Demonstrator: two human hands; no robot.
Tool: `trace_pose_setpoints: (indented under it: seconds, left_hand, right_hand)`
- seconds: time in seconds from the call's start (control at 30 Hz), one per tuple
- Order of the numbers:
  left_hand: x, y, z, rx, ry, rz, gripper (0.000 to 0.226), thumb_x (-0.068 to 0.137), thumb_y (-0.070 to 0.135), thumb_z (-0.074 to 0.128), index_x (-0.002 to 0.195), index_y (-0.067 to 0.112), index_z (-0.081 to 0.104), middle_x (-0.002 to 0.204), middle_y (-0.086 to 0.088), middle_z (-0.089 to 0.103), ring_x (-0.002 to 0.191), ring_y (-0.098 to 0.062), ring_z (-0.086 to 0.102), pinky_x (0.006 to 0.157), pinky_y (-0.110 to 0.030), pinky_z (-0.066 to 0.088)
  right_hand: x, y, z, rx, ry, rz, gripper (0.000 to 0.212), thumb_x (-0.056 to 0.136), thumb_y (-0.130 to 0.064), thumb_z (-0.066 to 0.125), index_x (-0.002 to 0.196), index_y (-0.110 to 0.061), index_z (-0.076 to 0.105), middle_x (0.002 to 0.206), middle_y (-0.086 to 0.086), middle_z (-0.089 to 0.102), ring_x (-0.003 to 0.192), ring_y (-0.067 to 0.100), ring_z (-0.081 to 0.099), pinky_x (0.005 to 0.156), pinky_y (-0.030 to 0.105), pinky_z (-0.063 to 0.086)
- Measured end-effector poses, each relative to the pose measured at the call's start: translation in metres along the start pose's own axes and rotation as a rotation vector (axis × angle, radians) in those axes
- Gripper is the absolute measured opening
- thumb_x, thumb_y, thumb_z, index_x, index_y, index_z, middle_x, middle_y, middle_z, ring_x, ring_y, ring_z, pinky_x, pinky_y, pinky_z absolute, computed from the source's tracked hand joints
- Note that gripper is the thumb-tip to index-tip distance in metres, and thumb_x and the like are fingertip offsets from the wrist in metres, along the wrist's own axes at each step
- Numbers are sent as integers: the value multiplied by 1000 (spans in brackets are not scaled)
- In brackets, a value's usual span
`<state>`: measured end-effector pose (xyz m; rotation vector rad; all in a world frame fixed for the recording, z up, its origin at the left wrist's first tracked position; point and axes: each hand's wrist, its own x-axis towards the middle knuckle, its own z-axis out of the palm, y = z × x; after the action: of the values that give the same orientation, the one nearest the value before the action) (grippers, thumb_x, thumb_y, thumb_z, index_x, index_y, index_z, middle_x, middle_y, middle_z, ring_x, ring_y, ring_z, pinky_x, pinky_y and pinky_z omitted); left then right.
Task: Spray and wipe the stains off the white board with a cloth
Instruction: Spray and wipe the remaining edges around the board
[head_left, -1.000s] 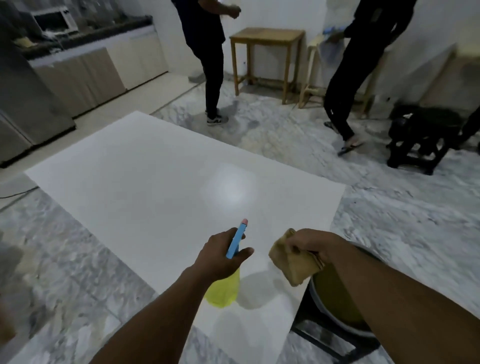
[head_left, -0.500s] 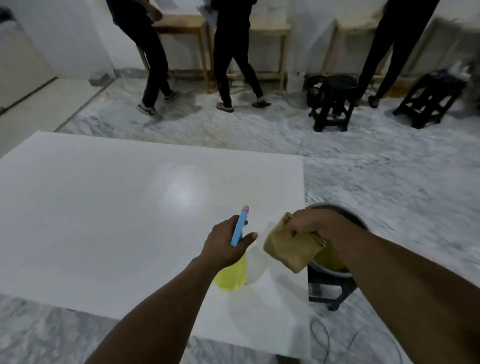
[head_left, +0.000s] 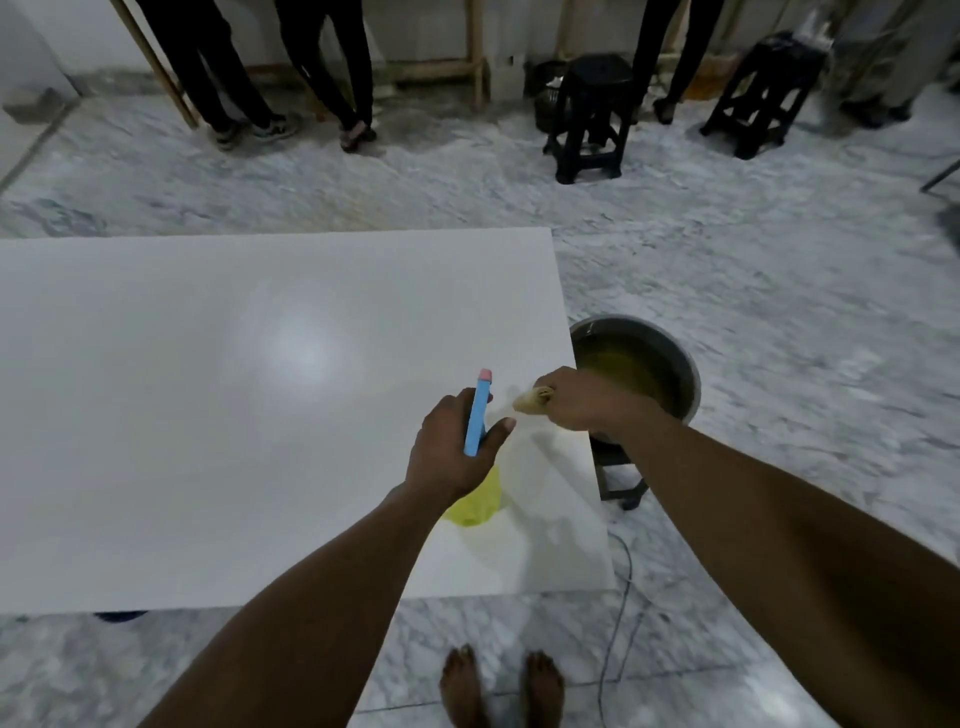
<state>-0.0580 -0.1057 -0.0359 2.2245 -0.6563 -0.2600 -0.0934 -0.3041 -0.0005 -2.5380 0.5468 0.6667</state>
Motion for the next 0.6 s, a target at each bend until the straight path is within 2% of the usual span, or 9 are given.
trace_pose_setpoints:
  seconds: [0.07, 0.17, 0.2, 0.27, 0.33, 0.4, 0.5, 0.6]
  left_hand:
    - [-6, -1, 4, -11, 26, 29, 51, 89, 54, 64, 125, 17, 61, 97, -3, 65, 85, -17, 63, 70, -18, 45]
    - [-16, -5, 10, -12, 64, 33, 48, 90, 53, 64, 125, 20, 59, 97, 0, 62, 79, -17, 64, 70, -25, 50]
    - [-19, -7, 11, -7, 75, 24, 47, 91, 53, 63, 125, 21, 58, 97, 1, 62, 78, -16, 64, 71, -28, 53]
    - [-25, -10, 12, 9, 92, 34, 47, 92, 54, 62, 125, 21, 57, 96, 1, 62, 77, -16, 64, 69, -29, 56]
    - [-31, -16, 12, 35, 104, 59, 48, 92, 54, 60, 126, 19, 56, 96, 1, 64, 78, -15, 63, 68, -23, 53]
    - [-39, -20, 12, 34, 119, 56, 49, 92, 52, 60, 127, 18, 55, 101, 1, 65, 82, -14, 63, 70, -19, 50]
    - [-45, -19, 12, 16, 124, -1, 49, 92, 52, 61, 129, 20, 53, 107, 1, 67, 87, -15, 65, 75, -26, 55]
    - [-43, -18, 12, -17, 101, -61, 51, 92, 54, 60, 131, 22, 52, 95, 5, 66, 81, -15, 65, 74, -28, 55]
  right_hand:
    - [-2, 7, 36, -31, 103, -57, 21, 94, -19, 49, 113, -19, 58, 122, 8, 64, 100, 26, 60, 92, 41, 53]
    - [-12, 16, 112, -12, 119, -94, 51, 94, -27, 53, 142, -16, 43, 143, 11, 50, 131, 33, 47, 108, 45, 43]
    - [-18, 18, 141, -42, 71, -95, 60, 95, -33, 52, 149, -15, 34, 153, 13, 39, 141, 36, 35, 114, 47, 36]
    - [-31, 22, 190, -120, 20, -86, 80, 93, -45, 47, 157, -17, 7, 166, 12, 0, 153, 35, 0, 122, 51, 16]
    - [-37, 26, 218, -128, 69, -76, 89, 90, -57, 37, 157, -22, -10, 163, 9, -23, 150, 32, -21, 123, 52, 2]
    - [-35, 29, 230, -132, 112, -83, 87, 88, -66, 21, 156, -23, -13, 162, 8, -26, 149, 30, -25, 122, 51, -2]
    - [-32, 32, 231, -153, 140, -117, 83, 86, -67, 8, 154, -25, -17, 162, 9, -24, 149, 31, -23, 122, 53, 0]
    - [-30, 29, 225, -164, 49, -73, 89, 79, -70, 0, 152, -24, -23, 159, 9, -31, 148, 31, -26, 121, 55, -2]
